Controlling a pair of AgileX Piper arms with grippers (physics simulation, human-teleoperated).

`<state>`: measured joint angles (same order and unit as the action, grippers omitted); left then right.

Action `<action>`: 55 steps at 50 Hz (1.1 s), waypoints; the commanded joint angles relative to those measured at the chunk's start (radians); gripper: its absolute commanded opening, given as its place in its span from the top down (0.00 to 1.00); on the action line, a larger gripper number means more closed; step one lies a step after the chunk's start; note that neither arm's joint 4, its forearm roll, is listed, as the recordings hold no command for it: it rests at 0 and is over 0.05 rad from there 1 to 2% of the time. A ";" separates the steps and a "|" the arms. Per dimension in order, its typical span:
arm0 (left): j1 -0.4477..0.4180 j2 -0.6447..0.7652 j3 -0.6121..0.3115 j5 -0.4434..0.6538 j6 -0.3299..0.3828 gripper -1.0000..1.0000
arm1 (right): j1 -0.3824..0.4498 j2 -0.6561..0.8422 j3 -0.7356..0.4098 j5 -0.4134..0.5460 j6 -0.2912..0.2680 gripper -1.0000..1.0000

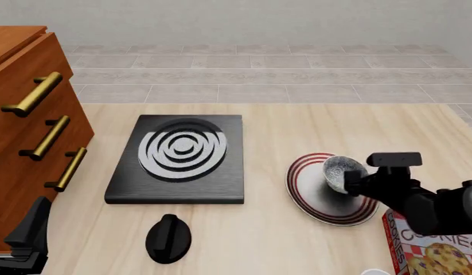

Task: Pick the akita bowl on the stove and place it on the plate.

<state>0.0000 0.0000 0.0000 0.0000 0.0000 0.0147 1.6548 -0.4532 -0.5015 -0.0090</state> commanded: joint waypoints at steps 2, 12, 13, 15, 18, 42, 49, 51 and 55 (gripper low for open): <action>0.000 0.000 0.000 0.000 0.000 0.00 | -0.014 -0.090 -0.001 0.053 -0.003 0.00; 0.000 0.000 0.000 0.000 0.000 0.00 | -0.009 -0.196 0.010 0.109 -0.016 0.00; 0.000 0.000 0.000 0.000 0.000 0.00 | -0.009 -0.196 0.010 0.109 -0.016 0.00; 0.000 0.000 0.000 0.000 0.000 0.00 | -0.003 -0.213 0.014 0.110 -0.013 0.00; 0.000 0.000 0.000 0.000 0.000 0.00 | 0.004 -0.266 0.020 0.138 -0.009 0.00; 0.000 0.000 0.000 0.000 0.000 0.00 | 0.066 -0.640 -0.010 0.398 -0.030 0.00; 0.000 0.000 0.000 0.000 0.000 0.00 | 0.097 -0.734 -0.021 0.461 -0.032 0.00; 0.000 0.000 0.000 0.000 0.000 0.00 | 0.111 -0.761 -0.027 0.479 -0.034 0.00; 0.000 0.000 0.000 0.000 0.000 0.00 | 0.135 -0.812 -0.030 0.515 -0.024 0.00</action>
<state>0.0000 0.0000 0.0000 0.0000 0.0000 0.1031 0.9736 -0.4690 -0.0777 -0.0363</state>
